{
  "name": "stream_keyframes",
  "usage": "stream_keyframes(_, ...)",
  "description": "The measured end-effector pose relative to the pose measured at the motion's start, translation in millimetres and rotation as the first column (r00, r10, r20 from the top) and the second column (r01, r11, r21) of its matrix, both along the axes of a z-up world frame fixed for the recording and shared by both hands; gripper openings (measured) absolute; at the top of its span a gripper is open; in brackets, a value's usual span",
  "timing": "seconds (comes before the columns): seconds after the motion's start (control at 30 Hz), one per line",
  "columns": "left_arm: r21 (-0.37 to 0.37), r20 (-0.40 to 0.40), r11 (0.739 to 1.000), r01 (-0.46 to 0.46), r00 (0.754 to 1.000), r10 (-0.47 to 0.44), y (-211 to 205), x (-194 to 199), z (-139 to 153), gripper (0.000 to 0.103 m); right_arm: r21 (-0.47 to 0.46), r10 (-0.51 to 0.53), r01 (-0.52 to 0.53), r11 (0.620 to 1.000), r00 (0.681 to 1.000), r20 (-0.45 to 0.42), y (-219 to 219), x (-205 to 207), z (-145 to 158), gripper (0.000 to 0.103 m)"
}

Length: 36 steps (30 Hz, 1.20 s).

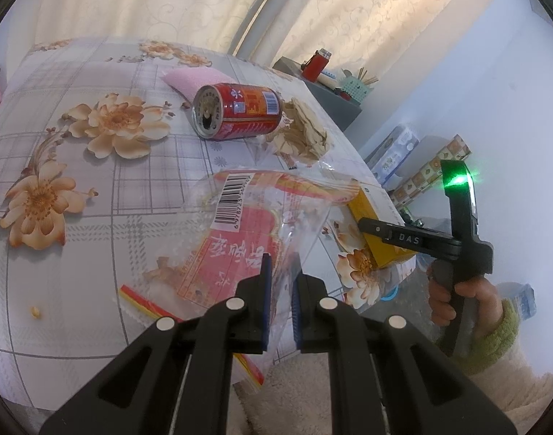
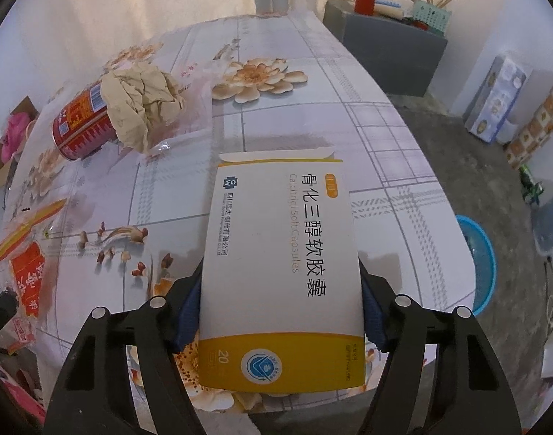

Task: Collect trash
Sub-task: 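Lift the medicine box with the right tool while the left tool holds the bag, then carry the bag and medicine box with both tools toward the wastebasket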

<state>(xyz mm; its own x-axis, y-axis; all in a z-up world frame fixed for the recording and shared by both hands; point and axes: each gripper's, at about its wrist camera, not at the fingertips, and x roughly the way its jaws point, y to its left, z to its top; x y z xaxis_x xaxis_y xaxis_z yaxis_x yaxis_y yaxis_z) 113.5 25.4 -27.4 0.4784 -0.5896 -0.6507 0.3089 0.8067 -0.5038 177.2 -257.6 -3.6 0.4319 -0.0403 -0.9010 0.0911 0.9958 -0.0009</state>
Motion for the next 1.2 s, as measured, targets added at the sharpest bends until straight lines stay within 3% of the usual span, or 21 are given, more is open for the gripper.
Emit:
stream_keyframes(0.7, 0.001, 0.056, 0.999, 0.037, 0.998, -0.037, -18.3, -10.5, 26.5, 0.009, 0.095, -0.015, 0.006, 0.995, 0.995, 0.094, -9.8, -40.7, 33.4, 0.067)
stream_keyframes(1.2, 0.010, 0.118, 0.988, 0.153, 0.981, -0.153, -73.7, -9.8, 59.0, 0.009, 0.195, -0.135, 0.105, 0.975, 0.980, 0.147, -65.3, -86.1, 42.0, 0.067)
